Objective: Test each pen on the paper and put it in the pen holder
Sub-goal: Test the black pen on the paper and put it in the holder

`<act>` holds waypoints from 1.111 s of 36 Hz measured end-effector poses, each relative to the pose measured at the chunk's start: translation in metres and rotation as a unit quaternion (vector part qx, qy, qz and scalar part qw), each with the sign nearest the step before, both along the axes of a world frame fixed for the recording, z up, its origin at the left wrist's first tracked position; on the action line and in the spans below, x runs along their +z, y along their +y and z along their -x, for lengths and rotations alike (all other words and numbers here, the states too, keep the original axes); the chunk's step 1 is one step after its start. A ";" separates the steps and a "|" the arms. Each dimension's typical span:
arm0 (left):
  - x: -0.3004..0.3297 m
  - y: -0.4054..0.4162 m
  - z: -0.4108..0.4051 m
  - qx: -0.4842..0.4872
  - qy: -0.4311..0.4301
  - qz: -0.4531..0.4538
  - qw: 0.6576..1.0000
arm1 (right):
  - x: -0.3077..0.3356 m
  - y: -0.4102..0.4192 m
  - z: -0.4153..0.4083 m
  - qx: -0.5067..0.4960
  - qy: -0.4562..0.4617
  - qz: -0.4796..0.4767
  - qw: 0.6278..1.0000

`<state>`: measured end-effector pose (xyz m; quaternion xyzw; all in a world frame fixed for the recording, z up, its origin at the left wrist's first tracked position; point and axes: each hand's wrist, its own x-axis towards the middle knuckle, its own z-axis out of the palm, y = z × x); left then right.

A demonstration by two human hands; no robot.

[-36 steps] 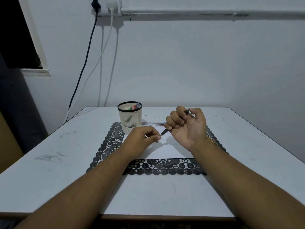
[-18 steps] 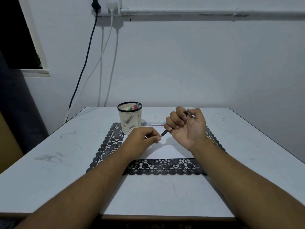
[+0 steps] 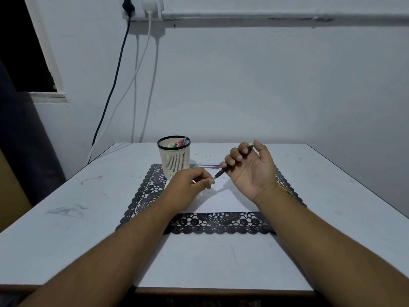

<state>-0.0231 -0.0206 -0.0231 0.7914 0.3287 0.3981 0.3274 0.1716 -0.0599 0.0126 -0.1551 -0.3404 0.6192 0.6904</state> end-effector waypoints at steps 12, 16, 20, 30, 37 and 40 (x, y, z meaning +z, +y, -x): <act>0.005 0.005 0.007 0.003 -0.132 0.071 0.989 | -0.001 0.003 -0.005 0.002 -0.158 0.107 0.982; 0.006 0.005 0.006 0.010 -0.110 0.072 0.991 | -0.001 0.003 0.000 -0.009 -0.191 0.106 0.976; 0.006 0.010 0.010 0.051 -0.098 0.065 0.992 | 0.004 0.003 -0.010 -0.094 -0.062 0.132 0.985; 0.009 0.014 0.021 0.125 -0.115 0.114 0.979 | 0.009 0.009 -0.057 -0.232 0.056 0.173 0.956; 0.014 0.009 0.022 0.148 -0.132 0.141 0.970 | 0.011 0.002 -0.061 -0.263 0.061 0.167 0.948; 0.015 0.007 0.021 0.153 -0.144 0.149 0.966 | 0.012 -0.001 -0.062 -0.270 0.066 0.169 0.946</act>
